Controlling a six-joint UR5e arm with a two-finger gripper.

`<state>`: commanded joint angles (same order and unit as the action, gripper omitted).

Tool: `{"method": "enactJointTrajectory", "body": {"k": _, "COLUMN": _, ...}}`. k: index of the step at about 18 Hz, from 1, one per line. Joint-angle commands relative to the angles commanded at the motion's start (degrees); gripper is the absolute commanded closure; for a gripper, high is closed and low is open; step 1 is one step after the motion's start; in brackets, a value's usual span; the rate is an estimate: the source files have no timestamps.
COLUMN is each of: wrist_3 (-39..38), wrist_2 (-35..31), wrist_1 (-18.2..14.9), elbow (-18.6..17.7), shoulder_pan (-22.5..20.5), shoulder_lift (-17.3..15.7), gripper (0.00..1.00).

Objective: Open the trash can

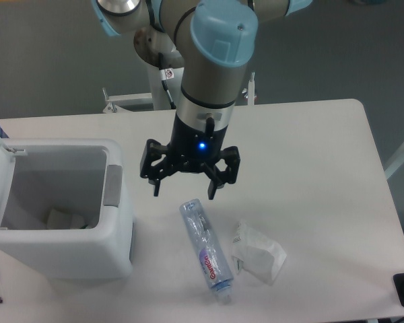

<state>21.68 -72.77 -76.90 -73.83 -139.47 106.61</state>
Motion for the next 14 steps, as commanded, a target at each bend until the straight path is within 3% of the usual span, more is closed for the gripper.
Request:
{"method": "enactJointTrajectory", "body": {"k": 3, "wrist_3": 10.81, "wrist_2": 0.0, "wrist_1": -0.44, "elbow": -0.35, "shoulder_pan": -3.16, "shoulder_lift": 0.26, "gripper": 0.0}}
{"method": "enactJointTrajectory", "body": {"k": 8, "wrist_3": 22.24, "wrist_2": -0.09, "wrist_1": 0.17, "elbow": 0.26, "shoulder_pan": -6.68, "shoulder_lift": 3.77, "gripper": 0.0}}
{"method": "enactJointTrajectory", "body": {"k": 14, "wrist_3": 33.59, "wrist_2": -7.19, "wrist_1": 0.08, "elbow": 0.7, "shoulder_pan": -10.29, "shoulder_lift": 8.34, "gripper": 0.0}}
